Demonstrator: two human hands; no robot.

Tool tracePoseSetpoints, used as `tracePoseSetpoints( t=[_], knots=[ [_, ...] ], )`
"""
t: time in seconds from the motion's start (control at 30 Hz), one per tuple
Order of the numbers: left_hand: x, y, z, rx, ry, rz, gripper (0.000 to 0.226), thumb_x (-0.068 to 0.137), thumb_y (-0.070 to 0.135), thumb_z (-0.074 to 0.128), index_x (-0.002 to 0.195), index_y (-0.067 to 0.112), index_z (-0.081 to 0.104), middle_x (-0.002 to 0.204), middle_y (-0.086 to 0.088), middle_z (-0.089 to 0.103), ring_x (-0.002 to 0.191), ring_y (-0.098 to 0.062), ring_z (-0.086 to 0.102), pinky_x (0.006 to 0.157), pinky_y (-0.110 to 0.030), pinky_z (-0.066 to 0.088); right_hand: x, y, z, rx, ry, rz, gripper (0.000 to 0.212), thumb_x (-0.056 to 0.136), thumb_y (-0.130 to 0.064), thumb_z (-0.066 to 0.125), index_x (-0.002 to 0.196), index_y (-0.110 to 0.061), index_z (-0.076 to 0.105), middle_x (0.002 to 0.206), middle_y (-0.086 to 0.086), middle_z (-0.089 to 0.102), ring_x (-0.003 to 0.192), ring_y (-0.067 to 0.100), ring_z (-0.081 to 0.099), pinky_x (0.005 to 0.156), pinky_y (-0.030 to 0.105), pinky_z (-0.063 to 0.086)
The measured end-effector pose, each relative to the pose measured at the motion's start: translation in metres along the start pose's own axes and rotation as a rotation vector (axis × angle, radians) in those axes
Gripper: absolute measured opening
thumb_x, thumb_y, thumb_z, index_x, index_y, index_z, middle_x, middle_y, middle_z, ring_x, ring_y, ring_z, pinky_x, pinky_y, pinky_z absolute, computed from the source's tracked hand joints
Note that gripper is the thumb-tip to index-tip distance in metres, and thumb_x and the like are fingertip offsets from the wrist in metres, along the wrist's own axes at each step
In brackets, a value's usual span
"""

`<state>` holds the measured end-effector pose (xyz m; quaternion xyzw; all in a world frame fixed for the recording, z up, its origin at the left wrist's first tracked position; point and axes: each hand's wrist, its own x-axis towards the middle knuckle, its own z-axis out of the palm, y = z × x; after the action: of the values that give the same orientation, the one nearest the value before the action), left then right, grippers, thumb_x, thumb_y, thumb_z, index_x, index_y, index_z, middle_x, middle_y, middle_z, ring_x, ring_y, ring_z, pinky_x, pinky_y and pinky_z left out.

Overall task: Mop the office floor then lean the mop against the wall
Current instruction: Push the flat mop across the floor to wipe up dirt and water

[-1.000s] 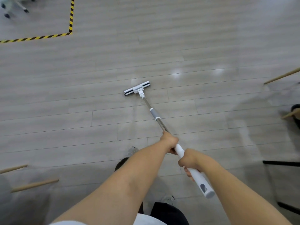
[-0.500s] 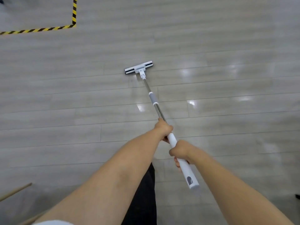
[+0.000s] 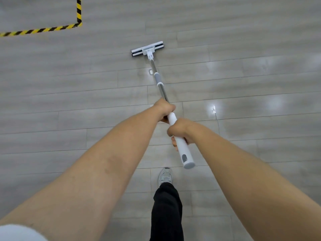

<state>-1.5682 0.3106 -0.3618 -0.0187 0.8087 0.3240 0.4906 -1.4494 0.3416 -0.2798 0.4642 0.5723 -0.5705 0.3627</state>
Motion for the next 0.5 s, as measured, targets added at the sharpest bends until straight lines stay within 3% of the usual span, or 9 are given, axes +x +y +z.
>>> tracePoseSetpoints(
  t=[0.1,0.2,0.3,0.5],
  knots=[
    [-0.005,-0.016,-0.019,0.052,-0.002,0.000,0.018,0.088,0.012,0.058,0.105,0.011,0.052,0.103,-0.018,0.066,0.083,-0.033,0.070,0.053,-0.039,0.059,-0.002,-0.003,0.027,0.041,-0.048,-0.007,0.008,0.098,0.001,0.046,0.101,-0.007,0.045,0.070,0.011,0.053,0.051,0.020,0.054,0.052,0.038,0.055],
    [-0.025,-0.045,-0.012,0.068,0.000,-0.015,0.029,0.089,0.014,0.059,0.116,0.016,0.048,0.108,-0.016,0.063,0.089,-0.034,0.070,0.062,-0.047,0.062,-0.003,0.027,0.056,0.053,-0.041,-0.005,0.018,0.097,0.000,0.044,0.114,-0.005,0.046,0.069,0.010,0.053,0.050,0.021,0.054,0.051,0.036,0.055],
    [-0.062,-0.085,0.017,0.063,-0.025,-0.033,0.037,0.090,0.013,0.058,0.123,0.020,0.044,0.109,-0.015,0.061,0.091,-0.035,0.069,0.064,-0.052,0.062,-0.017,0.082,0.076,0.034,-0.024,0.047,0.024,0.096,-0.002,0.046,0.119,-0.008,0.046,0.071,0.010,0.056,0.051,0.021,0.057,0.051,0.035,0.056],
    [-0.173,-0.186,0.107,0.070,-0.012,-0.070,0.036,0.091,0.013,0.059,0.122,0.019,0.041,0.108,-0.015,0.061,0.090,-0.034,0.068,0.063,-0.050,0.062,-0.079,0.235,0.112,-0.061,-0.007,0.103,0.019,0.097,-0.007,0.050,0.116,-0.005,0.048,0.072,0.009,0.059,0.051,0.019,0.058,0.050,0.033,0.058]
  ],
)
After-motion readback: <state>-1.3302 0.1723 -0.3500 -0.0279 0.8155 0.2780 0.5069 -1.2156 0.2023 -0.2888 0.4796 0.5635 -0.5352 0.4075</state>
